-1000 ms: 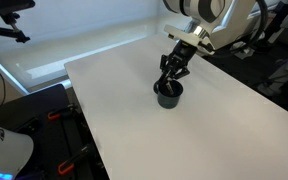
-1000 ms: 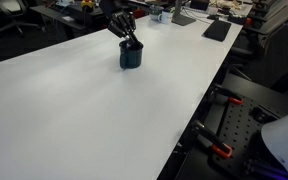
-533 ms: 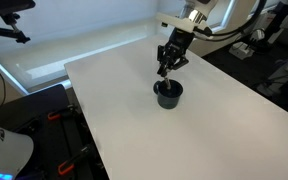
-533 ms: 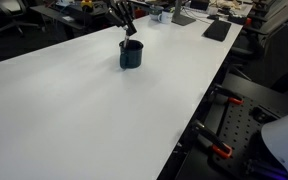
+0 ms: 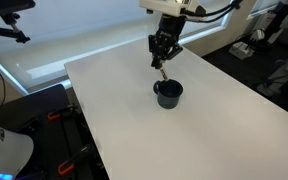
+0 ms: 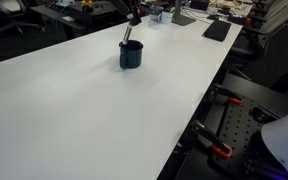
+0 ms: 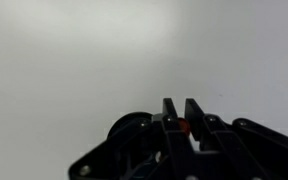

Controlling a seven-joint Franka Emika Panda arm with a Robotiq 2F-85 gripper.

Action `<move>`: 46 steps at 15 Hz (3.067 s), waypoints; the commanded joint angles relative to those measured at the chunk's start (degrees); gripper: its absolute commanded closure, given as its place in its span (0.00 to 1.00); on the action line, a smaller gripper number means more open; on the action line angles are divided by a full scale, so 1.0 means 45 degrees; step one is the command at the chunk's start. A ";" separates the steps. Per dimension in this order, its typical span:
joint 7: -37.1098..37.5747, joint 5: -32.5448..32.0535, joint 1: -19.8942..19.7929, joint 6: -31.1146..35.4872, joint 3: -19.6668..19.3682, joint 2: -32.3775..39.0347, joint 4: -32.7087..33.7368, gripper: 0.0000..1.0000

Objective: Remove the marker from the cup

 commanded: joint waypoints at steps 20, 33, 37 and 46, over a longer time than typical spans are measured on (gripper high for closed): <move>-0.0935 -0.0551 0.0410 -0.1906 0.0468 0.2621 0.0932 0.96; -0.1134 -0.0579 -0.0106 -0.3048 0.0396 0.4283 0.2440 0.85; -0.1145 -0.0553 -0.0125 -0.3016 0.0401 0.4272 0.2424 0.57; -0.1133 -0.0579 -0.0109 -0.3040 0.0396 0.4349 0.2440 0.43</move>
